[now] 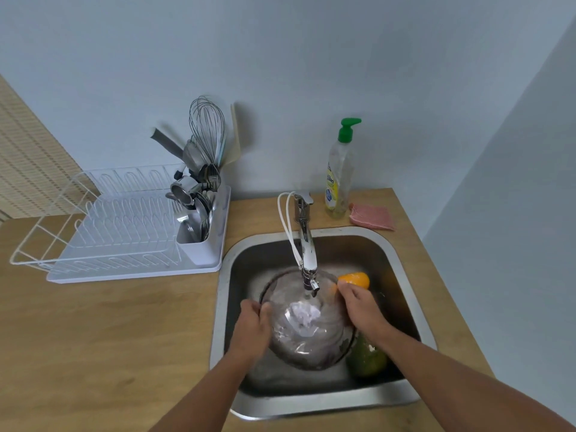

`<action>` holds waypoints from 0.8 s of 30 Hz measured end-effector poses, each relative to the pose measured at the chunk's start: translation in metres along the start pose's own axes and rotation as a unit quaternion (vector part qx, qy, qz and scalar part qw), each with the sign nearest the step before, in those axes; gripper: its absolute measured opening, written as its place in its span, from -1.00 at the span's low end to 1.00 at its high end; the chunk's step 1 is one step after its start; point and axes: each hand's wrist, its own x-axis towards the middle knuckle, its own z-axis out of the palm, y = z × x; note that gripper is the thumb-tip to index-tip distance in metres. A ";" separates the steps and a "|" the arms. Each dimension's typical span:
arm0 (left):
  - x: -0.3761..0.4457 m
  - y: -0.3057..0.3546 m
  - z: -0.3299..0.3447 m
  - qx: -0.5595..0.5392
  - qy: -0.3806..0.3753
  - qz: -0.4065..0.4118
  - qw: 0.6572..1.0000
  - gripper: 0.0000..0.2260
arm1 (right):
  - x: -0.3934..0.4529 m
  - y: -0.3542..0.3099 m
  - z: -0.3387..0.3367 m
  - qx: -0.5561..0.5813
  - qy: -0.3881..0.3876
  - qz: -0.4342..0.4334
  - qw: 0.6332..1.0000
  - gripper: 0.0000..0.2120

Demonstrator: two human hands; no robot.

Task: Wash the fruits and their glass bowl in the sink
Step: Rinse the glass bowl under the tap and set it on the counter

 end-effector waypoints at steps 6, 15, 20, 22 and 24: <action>0.016 -0.003 0.021 -0.254 0.030 -0.249 0.934 -0.51 | 0.031 -0.001 0.007 -0.009 -0.011 0.112 0.994 -0.53; 0.017 -0.009 0.032 -0.389 0.048 -0.326 0.860 -0.38 | 0.033 -0.007 0.037 -0.300 -0.030 -0.043 0.953 -0.43; 0.013 0.005 0.029 -0.386 0.118 -0.312 0.860 -0.43 | 0.001 0.007 0.080 -0.513 -0.093 -0.176 0.835 -0.33; 0.011 0.002 0.029 -0.385 0.119 -0.315 0.859 -0.45 | -0.012 0.006 0.096 -0.540 -0.169 -0.244 0.788 -0.38; 0.005 0.001 0.030 -0.394 0.109 -0.320 0.855 -0.46 | -0.013 0.002 0.105 -0.548 -0.216 -0.285 0.756 -0.43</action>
